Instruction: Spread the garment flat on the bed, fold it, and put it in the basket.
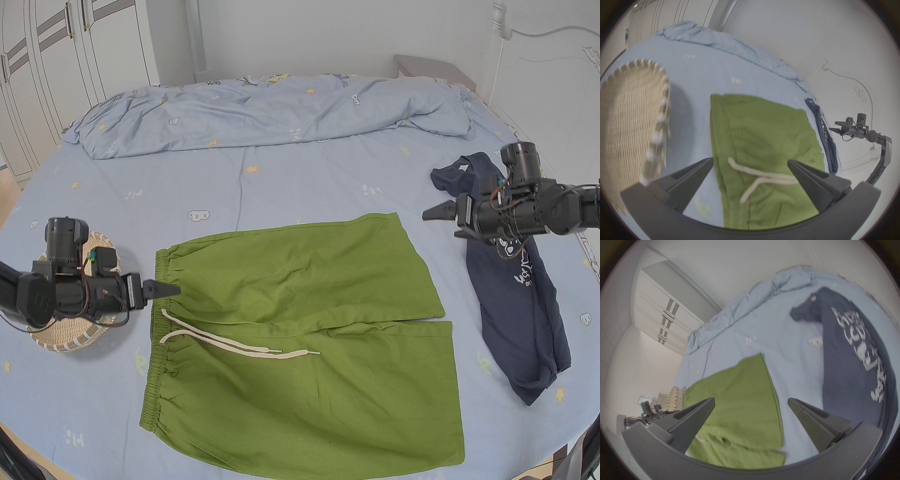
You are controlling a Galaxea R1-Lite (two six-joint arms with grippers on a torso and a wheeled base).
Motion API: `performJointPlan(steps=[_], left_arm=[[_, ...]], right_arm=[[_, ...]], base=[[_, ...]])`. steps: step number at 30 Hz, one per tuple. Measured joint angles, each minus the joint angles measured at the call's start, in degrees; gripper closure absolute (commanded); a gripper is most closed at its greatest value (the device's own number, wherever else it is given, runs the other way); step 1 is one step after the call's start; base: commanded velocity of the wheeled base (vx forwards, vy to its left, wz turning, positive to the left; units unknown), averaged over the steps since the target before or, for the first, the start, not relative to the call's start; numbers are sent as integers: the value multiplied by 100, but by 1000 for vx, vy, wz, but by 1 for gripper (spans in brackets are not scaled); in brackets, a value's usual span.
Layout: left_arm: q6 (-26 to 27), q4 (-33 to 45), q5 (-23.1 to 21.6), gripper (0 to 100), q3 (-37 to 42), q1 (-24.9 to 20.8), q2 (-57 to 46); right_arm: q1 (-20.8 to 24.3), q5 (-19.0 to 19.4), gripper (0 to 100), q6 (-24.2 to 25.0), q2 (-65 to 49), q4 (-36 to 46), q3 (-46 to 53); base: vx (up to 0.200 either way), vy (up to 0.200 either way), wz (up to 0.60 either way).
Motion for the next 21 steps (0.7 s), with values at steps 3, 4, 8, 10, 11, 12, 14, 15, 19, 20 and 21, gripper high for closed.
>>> performJointPlan(steps=[3, 4, 8, 10, 11, 12, 14, 15, 19, 20, 21], left_arm=[[-38, 2, -74, 0, 706, 33, -284], [-46, 5, -99, 0, 984, 44, -389], [-71, 5, -176, 0, 2057, 127, -786], [-88, 7, -230, 0, 2611, 187, -998], [-95, 7, -255, 0, 2821, 223, -1089], [-106, 7, -293, 0, 3042, 280, -1189], [-119, 9, -402, 0, 3377, 443, -1368], [-119, 7, -486, 0, 3493, 525, -1442], [-130, 5, -719, 0, 3738, 700, -1553], [-134, 2, -791, 0, 3771, 717, -1519], [-137, -2, -827, 0, 3782, 722, -1490]], right_arm=[[-111, 354, 0, 95, -329, -80, 837], [-140, 468, 0, 130, -434, -102, 1111], [-240, 805, 0, 224, -789, -179, 1985], [-279, 956, 0, 273, -963, -215, 2376], [-284, 1015, 0, 290, -1037, -228, 2533], [-290, 1086, 0, 310, -1128, -247, 2717], [-304, 1202, 0, 347, -1315, -267, 3038], [-308, 1240, 0, 363, -1407, -278, 3161], [-308, 1308, 0, 386, -1676, -296, 3379], [-308, 1310, 0, 385, -1743, -301, 3415], [-308, 1308, 0, 383, -1773, -301, 3429]], base=[[0, 0, 0], [0, 0, 0], [0, 0, 0], [0, 0, 0], [0, 0, 0], [0, 0, 0], [0, 0, 0], [0, 0, 0], [0, 0, 0], [0, 0, 0], [0, 0, 0]])
